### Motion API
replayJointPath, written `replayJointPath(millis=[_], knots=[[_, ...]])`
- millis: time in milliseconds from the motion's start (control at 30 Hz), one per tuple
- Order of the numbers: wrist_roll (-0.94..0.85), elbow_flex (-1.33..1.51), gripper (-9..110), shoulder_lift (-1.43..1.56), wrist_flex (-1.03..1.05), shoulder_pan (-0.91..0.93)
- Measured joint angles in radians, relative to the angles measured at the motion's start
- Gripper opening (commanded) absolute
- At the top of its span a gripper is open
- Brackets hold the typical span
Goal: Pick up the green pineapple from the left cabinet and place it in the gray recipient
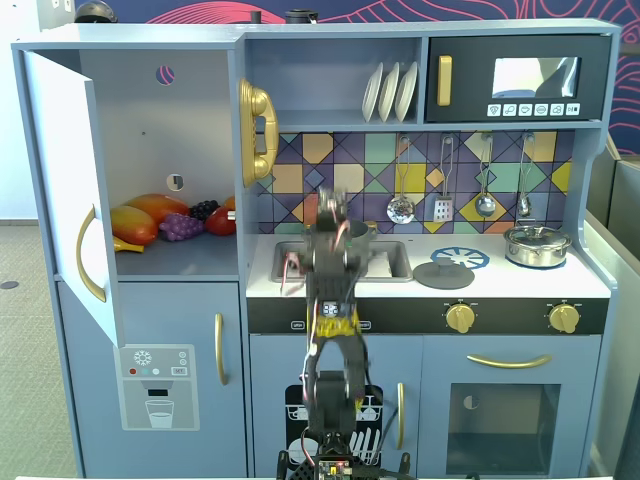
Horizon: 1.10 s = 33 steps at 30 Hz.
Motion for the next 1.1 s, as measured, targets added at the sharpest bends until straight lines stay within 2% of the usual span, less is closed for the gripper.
replayJointPath(millis=[233,433,733,1100], knots=[[0.046,0.592,0,0.166,-0.224,0.003],[0.109,0.884,0,0.156,-0.279,0.023],[0.129,1.040,0,0.322,-0.041,0.060],[0.112,1.043,4,0.347,-0.006,0.046]])
